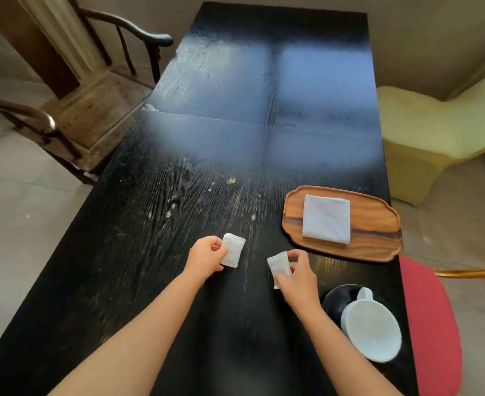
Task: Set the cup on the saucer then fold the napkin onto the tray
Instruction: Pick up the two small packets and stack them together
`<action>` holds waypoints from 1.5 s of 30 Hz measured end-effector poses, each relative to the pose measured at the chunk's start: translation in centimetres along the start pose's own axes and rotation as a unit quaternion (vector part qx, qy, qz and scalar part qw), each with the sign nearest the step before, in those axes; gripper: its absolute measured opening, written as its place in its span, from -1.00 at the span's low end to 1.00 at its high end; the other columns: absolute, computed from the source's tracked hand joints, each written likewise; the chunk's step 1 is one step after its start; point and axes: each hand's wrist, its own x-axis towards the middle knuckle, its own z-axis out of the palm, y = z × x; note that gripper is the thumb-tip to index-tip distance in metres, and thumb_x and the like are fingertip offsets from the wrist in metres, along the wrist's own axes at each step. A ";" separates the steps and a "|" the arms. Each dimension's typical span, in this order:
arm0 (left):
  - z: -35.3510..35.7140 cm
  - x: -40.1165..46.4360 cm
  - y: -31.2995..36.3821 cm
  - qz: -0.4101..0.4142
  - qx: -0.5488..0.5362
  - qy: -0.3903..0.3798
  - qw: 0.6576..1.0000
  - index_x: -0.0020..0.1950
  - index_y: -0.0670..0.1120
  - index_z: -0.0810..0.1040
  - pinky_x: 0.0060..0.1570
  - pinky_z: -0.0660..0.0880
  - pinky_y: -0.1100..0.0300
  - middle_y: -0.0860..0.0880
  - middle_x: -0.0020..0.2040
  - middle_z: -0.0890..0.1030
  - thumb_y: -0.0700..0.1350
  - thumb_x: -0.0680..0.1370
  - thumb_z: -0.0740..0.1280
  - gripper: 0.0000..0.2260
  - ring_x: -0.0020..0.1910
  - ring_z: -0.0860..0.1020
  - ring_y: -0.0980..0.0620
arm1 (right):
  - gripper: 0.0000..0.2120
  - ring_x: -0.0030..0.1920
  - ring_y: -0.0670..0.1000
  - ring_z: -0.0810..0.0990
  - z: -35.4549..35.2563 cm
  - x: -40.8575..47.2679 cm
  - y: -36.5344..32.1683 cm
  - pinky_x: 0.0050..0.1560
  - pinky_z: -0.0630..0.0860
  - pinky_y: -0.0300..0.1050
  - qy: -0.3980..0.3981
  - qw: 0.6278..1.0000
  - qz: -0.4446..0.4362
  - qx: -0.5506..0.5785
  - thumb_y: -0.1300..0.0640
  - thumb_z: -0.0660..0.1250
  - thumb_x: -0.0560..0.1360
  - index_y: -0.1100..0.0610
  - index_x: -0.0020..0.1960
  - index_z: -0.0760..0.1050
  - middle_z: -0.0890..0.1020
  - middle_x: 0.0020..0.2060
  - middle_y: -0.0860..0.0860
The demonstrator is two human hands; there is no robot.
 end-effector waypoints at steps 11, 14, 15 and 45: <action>-2.5 -11.7 5.8 0.063 -0.106 -0.127 0.984 -0.01 -0.19 0.58 -0.13 0.62 0.10 -0.11 -0.11 0.65 -0.19 0.57 0.24 -0.86 -0.10 0.64 0.04 | -0.72 -0.10 0.03 0.56 -7.2 -5.5 -10.4 -0.16 0.52 -0.12 -0.222 0.894 -0.230 -0.313 0.33 0.25 0.41 0.10 0.05 0.57 0.61 -0.08 0.02; -1.9 -13.4 7.3 0.077 -0.102 -0.161 0.979 -0.06 -0.20 0.61 -0.13 0.62 0.13 -0.11 -0.13 0.66 -0.15 0.57 0.23 -0.81 -0.11 0.64 0.03 | -0.65 0.05 0.09 0.55 -7.2 -6.1 -12.2 -0.03 0.52 -0.14 -0.210 0.831 -0.243 -0.454 0.29 0.31 0.47 0.11 0.24 0.50 0.53 0.13 0.08; -1.7 -13.8 7.6 0.084 -0.092 -0.164 0.979 -0.06 -0.18 0.62 -0.12 0.61 0.13 -0.11 -0.12 0.67 -0.13 0.56 0.27 -0.82 -0.11 0.65 0.03 | -0.65 0.05 0.10 0.54 -7.2 -6.3 -12.4 0.01 0.53 -0.12 -0.201 0.826 -0.246 -0.466 0.28 0.34 0.46 0.11 0.24 0.49 0.51 0.15 0.09; 0.2 -17.5 9.8 0.036 -0.227 -0.136 0.964 0.01 -0.20 0.62 -0.20 0.58 0.21 -0.11 -0.15 0.70 -0.22 0.55 0.29 -0.86 -0.17 0.67 0.02 | -0.71 0.04 -0.09 0.49 -9.5 -11.9 -4.1 0.08 0.42 -0.25 0.093 0.894 -0.425 -0.109 0.01 0.38 0.42 0.08 0.11 0.55 0.56 0.00 -0.03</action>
